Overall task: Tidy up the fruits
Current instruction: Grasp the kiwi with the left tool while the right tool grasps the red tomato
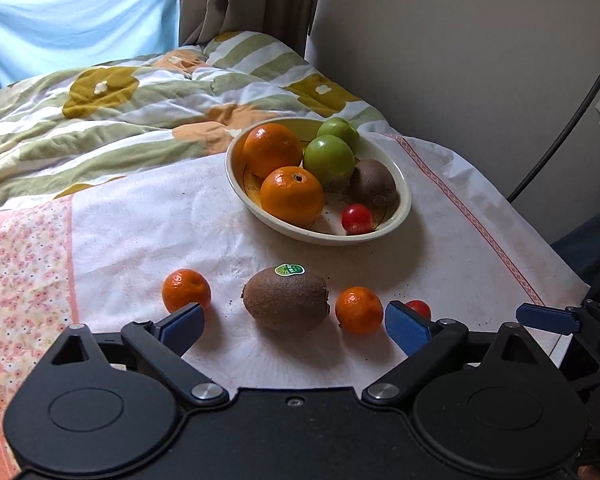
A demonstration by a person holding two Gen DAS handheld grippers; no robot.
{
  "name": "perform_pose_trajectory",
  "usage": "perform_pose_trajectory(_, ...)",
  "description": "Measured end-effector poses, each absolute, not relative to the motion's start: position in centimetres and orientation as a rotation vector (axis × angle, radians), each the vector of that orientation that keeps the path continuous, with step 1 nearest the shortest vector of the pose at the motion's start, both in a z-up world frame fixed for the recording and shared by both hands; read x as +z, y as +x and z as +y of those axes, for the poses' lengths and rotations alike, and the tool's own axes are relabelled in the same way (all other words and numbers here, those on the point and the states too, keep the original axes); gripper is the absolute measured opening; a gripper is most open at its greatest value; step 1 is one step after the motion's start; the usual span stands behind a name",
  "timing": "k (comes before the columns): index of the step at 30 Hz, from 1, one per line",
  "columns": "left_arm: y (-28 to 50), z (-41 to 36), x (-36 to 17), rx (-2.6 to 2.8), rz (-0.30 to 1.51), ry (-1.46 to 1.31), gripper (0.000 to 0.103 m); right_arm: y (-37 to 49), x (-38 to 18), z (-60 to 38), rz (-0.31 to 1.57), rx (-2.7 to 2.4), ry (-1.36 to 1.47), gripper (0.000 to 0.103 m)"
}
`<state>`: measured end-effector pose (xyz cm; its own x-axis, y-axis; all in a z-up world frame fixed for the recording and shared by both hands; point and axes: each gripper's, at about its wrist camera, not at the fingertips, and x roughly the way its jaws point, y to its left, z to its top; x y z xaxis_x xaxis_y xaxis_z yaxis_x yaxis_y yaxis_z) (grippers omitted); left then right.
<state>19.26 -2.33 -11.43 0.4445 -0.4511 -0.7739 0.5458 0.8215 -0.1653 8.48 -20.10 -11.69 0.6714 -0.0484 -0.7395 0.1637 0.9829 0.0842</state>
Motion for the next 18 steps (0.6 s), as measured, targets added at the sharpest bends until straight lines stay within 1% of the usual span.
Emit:
perform_pose_trajectory(9,22.0,-3.3,-14.3,-0.62,0.972,0.086,0.088,10.7,-14.1,-19.5,0.861,-0.102,0.142,0.103)
perform_pose_trajectory(13,22.8,-3.6,-15.3,-0.619,1.0,0.082,0.079,11.4,-14.8,-19.5,0.879,-0.093,0.146,0.098)
perform_pose_trajectory(18,23.2,-3.8,-16.0,-0.632,1.017,0.078,0.076,12.3,-15.4,-19.6,0.893,-0.084,0.148,0.094)
